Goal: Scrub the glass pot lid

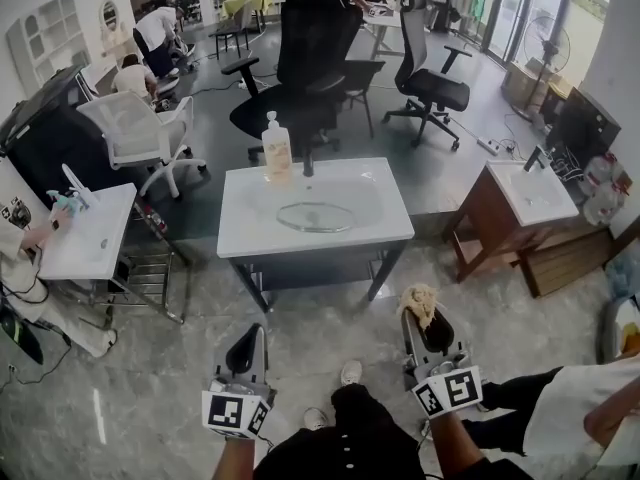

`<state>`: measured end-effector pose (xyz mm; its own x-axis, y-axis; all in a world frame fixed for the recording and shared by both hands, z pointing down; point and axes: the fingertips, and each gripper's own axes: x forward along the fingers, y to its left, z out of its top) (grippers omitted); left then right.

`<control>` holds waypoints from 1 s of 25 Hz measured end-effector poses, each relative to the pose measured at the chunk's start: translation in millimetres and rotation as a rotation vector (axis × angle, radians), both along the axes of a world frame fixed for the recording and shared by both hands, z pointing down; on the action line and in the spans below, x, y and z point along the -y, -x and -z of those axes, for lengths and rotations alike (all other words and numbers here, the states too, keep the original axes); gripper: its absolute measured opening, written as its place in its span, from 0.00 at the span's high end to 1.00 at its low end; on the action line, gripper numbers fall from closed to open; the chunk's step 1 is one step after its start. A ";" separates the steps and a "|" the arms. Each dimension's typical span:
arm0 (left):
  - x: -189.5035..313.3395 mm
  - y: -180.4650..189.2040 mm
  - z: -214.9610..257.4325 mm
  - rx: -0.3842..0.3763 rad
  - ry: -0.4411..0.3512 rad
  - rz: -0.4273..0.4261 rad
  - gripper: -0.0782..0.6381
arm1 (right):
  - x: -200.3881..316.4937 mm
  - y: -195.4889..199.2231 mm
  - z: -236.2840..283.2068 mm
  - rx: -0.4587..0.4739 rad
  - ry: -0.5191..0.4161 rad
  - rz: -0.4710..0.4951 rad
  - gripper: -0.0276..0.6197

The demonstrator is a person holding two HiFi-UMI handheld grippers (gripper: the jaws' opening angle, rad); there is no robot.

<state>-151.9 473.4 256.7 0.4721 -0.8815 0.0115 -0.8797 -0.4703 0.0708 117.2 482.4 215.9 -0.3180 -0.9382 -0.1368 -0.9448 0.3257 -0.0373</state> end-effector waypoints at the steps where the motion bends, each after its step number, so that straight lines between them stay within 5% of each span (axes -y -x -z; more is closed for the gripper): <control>1: 3.7 1.1 -0.8 0.003 0.005 0.002 0.86 | 3.3 1.0 -1.6 0.006 0.002 0.000 0.72; 10: 72.3 1.8 -12.6 0.019 0.014 0.022 0.86 | 79.4 -3.3 -14.7 0.023 -0.003 0.011 0.72; 25: 265.7 -23.7 -21.3 0.027 0.049 0.080 0.86 | 285.1 -35.9 -9.5 -0.034 -0.017 0.076 0.72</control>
<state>-128.3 207.7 278.1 0.3993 -0.9143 0.0679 -0.9161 -0.3951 0.0676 153.1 197.3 225.4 -0.3926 -0.9089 -0.1405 -0.9181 0.3964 0.0008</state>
